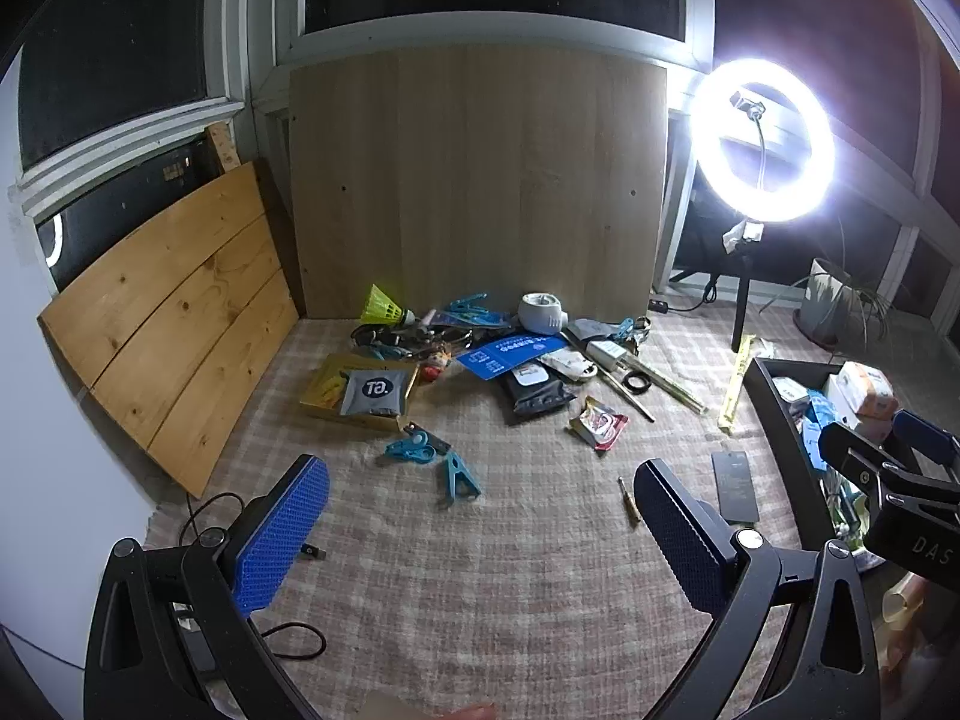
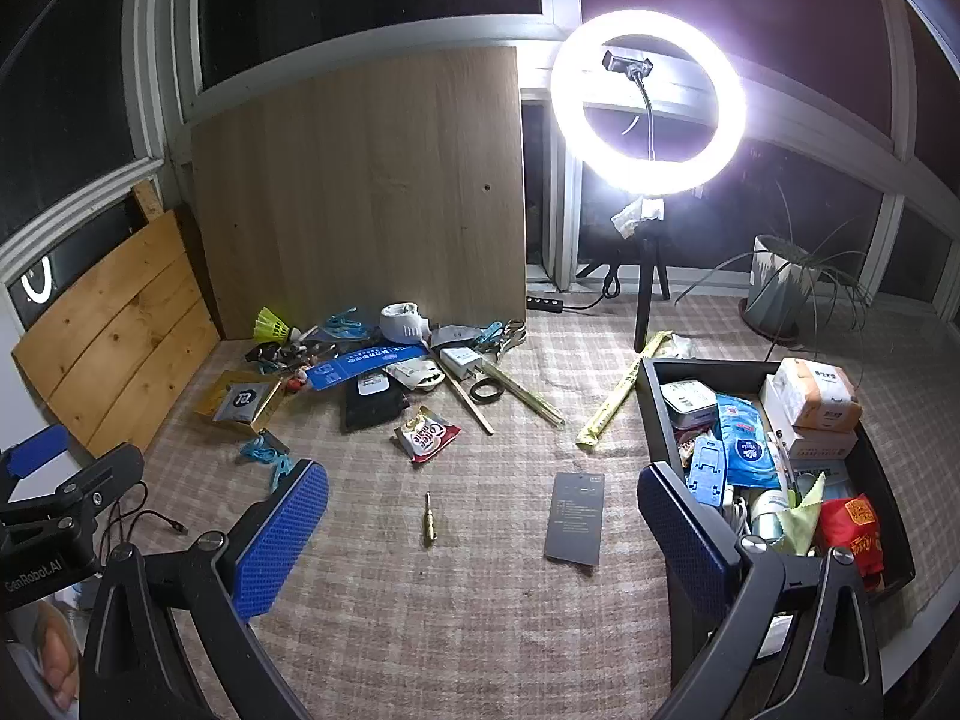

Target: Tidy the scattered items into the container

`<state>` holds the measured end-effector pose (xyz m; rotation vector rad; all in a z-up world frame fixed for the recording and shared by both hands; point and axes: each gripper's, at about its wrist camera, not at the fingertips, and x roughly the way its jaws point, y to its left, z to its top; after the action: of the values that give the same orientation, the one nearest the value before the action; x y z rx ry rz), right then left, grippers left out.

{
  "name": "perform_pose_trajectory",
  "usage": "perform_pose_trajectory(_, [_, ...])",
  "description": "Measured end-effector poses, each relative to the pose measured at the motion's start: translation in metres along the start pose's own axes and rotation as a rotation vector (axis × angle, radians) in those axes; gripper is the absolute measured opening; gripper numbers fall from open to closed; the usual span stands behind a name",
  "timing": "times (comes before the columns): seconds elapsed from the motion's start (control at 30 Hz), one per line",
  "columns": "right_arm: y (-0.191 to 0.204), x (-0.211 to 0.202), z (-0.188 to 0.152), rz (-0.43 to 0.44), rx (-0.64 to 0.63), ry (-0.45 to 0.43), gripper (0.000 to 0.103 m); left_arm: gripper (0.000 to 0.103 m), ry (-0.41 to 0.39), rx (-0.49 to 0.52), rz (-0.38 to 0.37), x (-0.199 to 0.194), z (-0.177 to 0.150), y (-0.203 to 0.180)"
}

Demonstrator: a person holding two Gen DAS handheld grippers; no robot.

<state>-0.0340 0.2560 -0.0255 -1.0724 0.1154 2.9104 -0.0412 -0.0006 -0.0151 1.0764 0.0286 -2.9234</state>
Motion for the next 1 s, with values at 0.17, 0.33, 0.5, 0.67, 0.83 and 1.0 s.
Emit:
perform_pose_trajectory(0.17, [-0.001,0.006,-0.001,-0.003,-0.005,0.010,0.102,0.103,0.010,-0.005,0.005,0.005,0.000,0.000])
perform_pose_trajectory(0.33, [-0.001,0.013,-0.001,-0.001,-0.011,0.018,0.102,0.103,0.015,-0.003,0.010,0.011,0.002,-0.001])
perform_pose_trajectory(0.5, [-0.003,0.021,0.000,0.000,-0.001,0.032,0.102,0.103,0.033,-0.003,0.016,0.023,0.006,0.000])
perform_pose_trajectory(0.67, [-0.011,0.032,0.002,0.005,0.016,0.047,0.102,0.103,0.042,-0.007,0.018,0.036,0.009,0.004])
perform_pose_trajectory(0.83, [-0.023,0.046,0.004,0.005,0.042,0.070,0.102,0.103,0.073,-0.014,0.027,0.054,0.008,0.010])
perform_pose_trajectory(1.0, [-0.033,0.066,0.002,0.001,0.054,0.114,0.102,0.103,0.139,-0.050,0.037,0.083,0.004,0.029])
